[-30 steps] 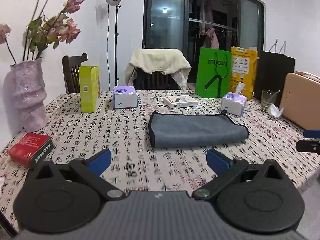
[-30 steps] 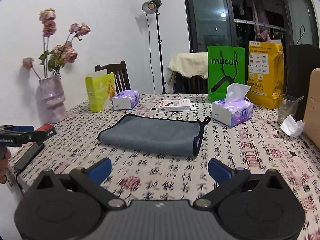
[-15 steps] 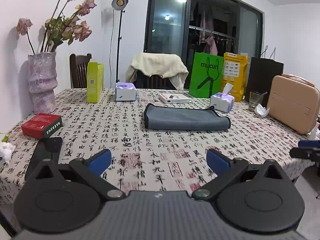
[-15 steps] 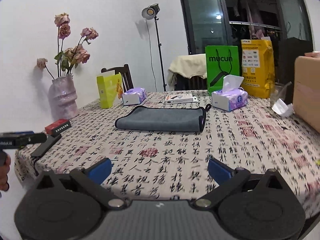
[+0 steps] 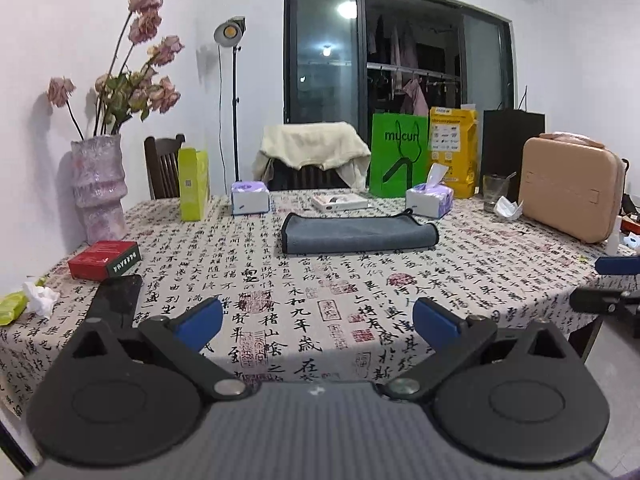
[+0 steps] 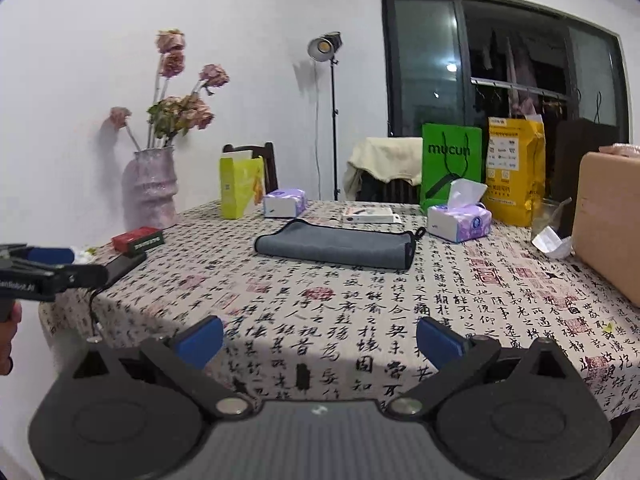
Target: Fold towel
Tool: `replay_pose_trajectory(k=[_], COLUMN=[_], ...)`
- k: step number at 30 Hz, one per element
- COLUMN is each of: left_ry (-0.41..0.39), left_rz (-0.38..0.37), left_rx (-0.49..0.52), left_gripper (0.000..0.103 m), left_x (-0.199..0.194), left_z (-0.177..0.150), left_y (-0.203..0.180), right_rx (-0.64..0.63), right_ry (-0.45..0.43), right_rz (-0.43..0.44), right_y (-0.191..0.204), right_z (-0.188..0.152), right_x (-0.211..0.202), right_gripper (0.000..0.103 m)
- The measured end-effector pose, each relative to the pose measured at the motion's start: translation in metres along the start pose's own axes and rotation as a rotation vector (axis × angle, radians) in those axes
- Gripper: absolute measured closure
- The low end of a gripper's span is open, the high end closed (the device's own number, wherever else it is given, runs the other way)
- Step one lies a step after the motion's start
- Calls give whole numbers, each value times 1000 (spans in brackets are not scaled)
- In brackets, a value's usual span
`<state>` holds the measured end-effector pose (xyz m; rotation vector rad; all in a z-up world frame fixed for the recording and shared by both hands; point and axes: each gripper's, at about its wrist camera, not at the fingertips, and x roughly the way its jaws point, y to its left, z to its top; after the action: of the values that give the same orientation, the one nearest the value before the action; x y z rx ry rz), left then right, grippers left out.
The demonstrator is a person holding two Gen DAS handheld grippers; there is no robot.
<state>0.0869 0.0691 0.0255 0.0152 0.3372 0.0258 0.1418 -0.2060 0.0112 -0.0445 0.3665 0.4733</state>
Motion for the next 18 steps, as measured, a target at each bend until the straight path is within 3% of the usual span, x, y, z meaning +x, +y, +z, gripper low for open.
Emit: replay_pose_trajectory(k=[10,18], left_ry=[-71,-49], left_rz=[37,-20], left_rx=[63,65], left_gripper=[0,0], left_x=[-42,-62], left_z=[-9,-30], left_y=[-21,-44], right_rx=[3,-20], right_ry=[-65,-110], right_rz=[21,25], right_y=[27,38], right_z=[-20,-34], right_x=[-29,-57], right_gripper=[0,0])
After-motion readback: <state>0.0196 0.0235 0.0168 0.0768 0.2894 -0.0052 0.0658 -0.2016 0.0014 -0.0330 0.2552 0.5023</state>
